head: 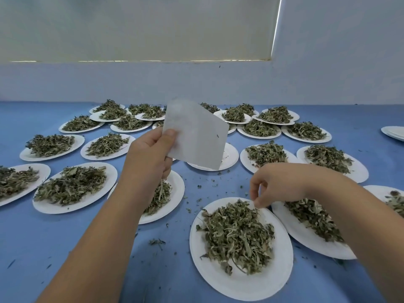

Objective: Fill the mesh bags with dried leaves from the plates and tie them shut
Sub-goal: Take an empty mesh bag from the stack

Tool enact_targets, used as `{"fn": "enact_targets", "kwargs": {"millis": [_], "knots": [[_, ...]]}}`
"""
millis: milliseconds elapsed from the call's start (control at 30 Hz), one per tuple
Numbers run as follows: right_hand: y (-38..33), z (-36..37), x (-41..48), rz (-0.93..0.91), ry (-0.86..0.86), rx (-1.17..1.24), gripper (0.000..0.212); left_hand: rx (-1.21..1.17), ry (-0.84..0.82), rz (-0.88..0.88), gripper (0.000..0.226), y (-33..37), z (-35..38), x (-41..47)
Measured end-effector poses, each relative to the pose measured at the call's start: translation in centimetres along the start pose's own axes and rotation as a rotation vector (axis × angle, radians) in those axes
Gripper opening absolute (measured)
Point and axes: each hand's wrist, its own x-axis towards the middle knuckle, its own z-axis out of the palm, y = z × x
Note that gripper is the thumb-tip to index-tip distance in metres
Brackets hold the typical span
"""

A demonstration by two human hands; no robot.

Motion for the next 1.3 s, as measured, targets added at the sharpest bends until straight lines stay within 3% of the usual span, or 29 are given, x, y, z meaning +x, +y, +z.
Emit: {"fn": "enact_targets", "kwargs": {"millis": [100,167,300,400,467,767,900,1067,1167,1300], "knots": [[0.4,-0.5,-0.7,-0.05,0.158,0.11,0.007,0.205,0.073,0.071,0.024,-0.2,0.5,-0.2],[0.2,-0.7,-0.9,-0.143,0.339,0.308,0.013,0.352,0.074,0.15,0.02,-0.3,0.9,-0.6],[-1.4,0.8,-1.0,-0.399,0.617,0.742,0.047,0.472,0.002,0.297,0.023,-0.4,2.4,-2.0],[-2.0,2.4,-0.4,-0.438,0.679,0.791,0.057,0.838,-0.061,0.553,0.019,-0.7,3.2,-2.5],[-2.1,3.2,-0.1,-0.437,0.671,0.814,0.058,0.883,-0.125,0.591,0.016,-1.1,3.6,-2.8],[-2.1,4.0,0.3,-0.227,0.685,0.958,0.05,0.856,-0.181,0.433,0.023,-1.6,4.9,-3.8],[-2.2,4.2,0.2,-0.177,0.647,1.039,0.044,0.655,-0.217,0.145,0.02,-1.8,5.3,-3.8],[-2.2,4.0,-0.1,-0.197,0.681,0.865,0.048,0.343,-0.237,-0.109,0.019,-1.6,5.1,-3.0],[-2.0,3.9,-0.4,-0.244,0.683,0.765,0.053,0.385,-0.157,-0.071,0.017,-1.8,4.9,-2.8],[-2.0,4.0,-0.7,-0.29,0.671,0.71,0.055,0.801,-0.139,0.243,0.016,-2.2,5.0,-3.4]]}}
